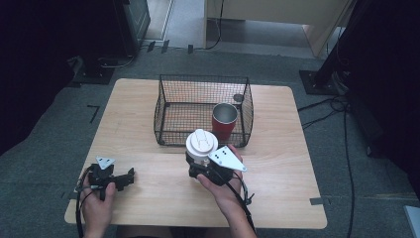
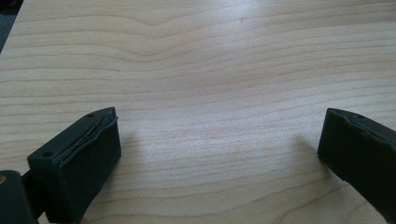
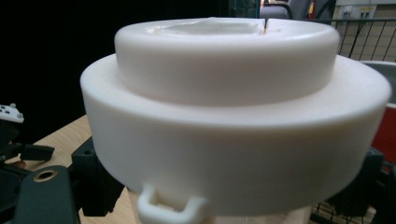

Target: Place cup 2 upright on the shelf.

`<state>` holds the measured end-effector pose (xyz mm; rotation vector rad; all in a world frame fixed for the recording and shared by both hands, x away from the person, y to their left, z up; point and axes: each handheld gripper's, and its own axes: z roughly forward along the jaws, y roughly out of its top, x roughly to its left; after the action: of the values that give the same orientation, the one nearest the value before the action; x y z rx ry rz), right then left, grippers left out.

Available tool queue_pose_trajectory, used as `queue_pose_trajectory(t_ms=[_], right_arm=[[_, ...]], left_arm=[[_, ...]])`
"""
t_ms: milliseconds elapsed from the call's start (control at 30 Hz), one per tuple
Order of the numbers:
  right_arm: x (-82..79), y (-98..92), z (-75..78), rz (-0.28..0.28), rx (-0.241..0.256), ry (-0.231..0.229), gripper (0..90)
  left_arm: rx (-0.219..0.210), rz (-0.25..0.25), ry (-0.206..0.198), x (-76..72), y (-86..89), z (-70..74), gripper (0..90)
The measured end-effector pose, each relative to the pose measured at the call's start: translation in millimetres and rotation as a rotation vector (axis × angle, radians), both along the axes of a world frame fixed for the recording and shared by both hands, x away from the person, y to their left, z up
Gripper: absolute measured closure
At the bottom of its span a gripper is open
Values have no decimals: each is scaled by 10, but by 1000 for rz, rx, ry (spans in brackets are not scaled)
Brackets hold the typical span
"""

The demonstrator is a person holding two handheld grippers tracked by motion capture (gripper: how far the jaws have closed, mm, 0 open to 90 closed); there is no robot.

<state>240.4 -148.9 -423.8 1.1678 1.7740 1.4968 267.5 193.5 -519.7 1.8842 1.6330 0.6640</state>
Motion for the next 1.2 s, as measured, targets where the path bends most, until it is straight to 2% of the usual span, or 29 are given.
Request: queue_pose_trajectory(t_ms=[533,867,1000,1200], right_arm=[[187,128,385,3,8,-74,162],[294,206,537,-24,23,-125,162],[349,248,589,-33,12,-147,162],[450,307,655,-35,25,-159,162]], left_arm=[[0,-1,2,0,1,2,0],[-1,0,2,0,0,2,0],[-1,0,2,0,0,2,0],[0,-1,3,-1,1,3,0]])
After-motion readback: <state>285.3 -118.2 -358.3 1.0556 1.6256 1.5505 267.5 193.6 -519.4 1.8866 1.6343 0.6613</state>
